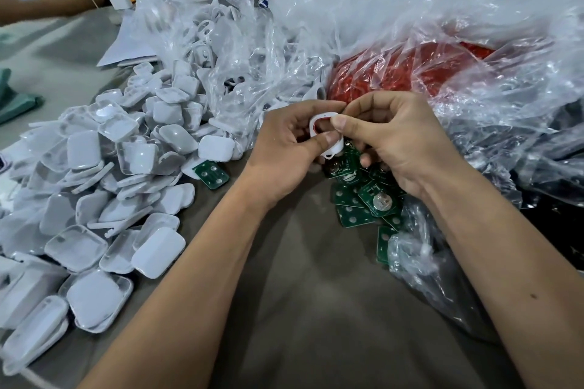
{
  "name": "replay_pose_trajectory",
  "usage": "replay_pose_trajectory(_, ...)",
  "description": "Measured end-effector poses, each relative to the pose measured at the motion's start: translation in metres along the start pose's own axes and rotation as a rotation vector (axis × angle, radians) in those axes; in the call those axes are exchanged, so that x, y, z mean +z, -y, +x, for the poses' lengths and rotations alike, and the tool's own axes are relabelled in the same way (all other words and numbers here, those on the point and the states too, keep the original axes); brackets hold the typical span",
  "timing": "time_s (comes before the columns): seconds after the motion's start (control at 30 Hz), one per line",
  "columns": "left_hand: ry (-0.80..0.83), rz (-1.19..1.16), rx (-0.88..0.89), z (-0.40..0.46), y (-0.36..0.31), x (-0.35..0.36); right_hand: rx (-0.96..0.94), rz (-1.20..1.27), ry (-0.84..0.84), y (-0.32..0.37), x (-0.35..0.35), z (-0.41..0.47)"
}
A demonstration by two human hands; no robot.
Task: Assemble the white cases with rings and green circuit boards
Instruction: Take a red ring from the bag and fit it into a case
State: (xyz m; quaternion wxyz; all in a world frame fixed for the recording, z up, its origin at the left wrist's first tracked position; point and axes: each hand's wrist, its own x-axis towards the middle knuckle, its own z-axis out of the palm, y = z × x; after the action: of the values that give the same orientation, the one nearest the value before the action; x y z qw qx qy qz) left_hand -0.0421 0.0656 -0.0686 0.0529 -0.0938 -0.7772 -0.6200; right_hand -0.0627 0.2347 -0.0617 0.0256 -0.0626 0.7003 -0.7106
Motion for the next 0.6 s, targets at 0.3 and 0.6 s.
replay_pose_trajectory(0.3, -0.017, -0.111, 0.019, 0.0038, 0.0033, 0.0015, -0.02, -0.014, -0.014, -0.0011, -0.0015, 0.003)
replay_pose_trajectory(0.6, -0.082, -0.209, 0.08, 0.004, 0.0047, -0.0005, -0.188, 0.009, 0.077, -0.0013, -0.0061, 0.0042)
